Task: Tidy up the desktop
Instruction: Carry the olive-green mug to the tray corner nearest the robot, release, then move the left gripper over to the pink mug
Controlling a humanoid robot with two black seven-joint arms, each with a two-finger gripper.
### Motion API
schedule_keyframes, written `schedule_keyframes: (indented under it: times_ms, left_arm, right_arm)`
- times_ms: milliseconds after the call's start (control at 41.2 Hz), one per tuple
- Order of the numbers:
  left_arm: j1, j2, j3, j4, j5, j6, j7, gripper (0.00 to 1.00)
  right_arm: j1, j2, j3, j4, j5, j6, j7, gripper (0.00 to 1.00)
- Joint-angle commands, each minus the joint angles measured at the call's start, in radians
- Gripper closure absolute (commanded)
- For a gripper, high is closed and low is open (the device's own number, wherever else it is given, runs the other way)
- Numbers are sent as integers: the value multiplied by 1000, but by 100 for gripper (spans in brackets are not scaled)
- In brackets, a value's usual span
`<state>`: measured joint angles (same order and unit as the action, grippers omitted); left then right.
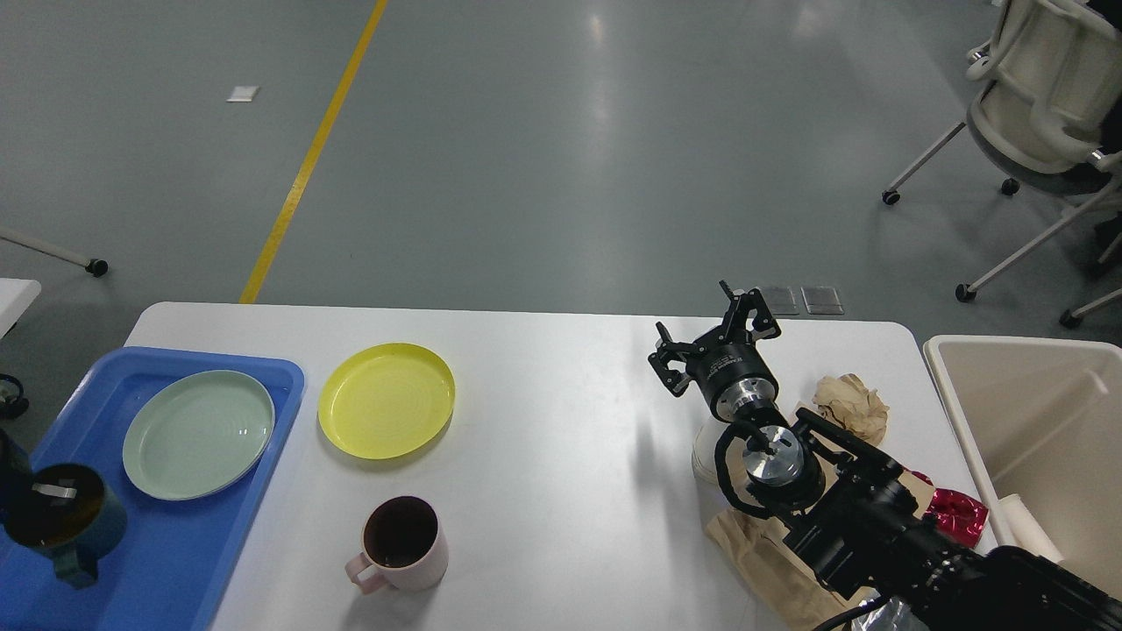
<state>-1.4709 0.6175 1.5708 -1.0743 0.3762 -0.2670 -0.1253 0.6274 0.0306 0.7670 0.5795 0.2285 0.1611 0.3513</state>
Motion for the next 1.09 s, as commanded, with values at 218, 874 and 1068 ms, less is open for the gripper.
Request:
schedule_keyframes:
  times_ms: [218, 874, 1068]
  left_arm:
    - [178, 47, -34, 160, -2, 63, -7, 100]
    - [238, 64, -104, 224, -13, 61, 7, 24]
    - [228, 83, -104, 226, -11, 55, 6, 2]
  right_arm:
    - [0, 0, 0, -1, 0, 0, 0, 0]
    - [0, 0, 0, 0, 0, 0, 0, 0]
    - [0, 0, 0, 0, 0, 0, 0, 0]
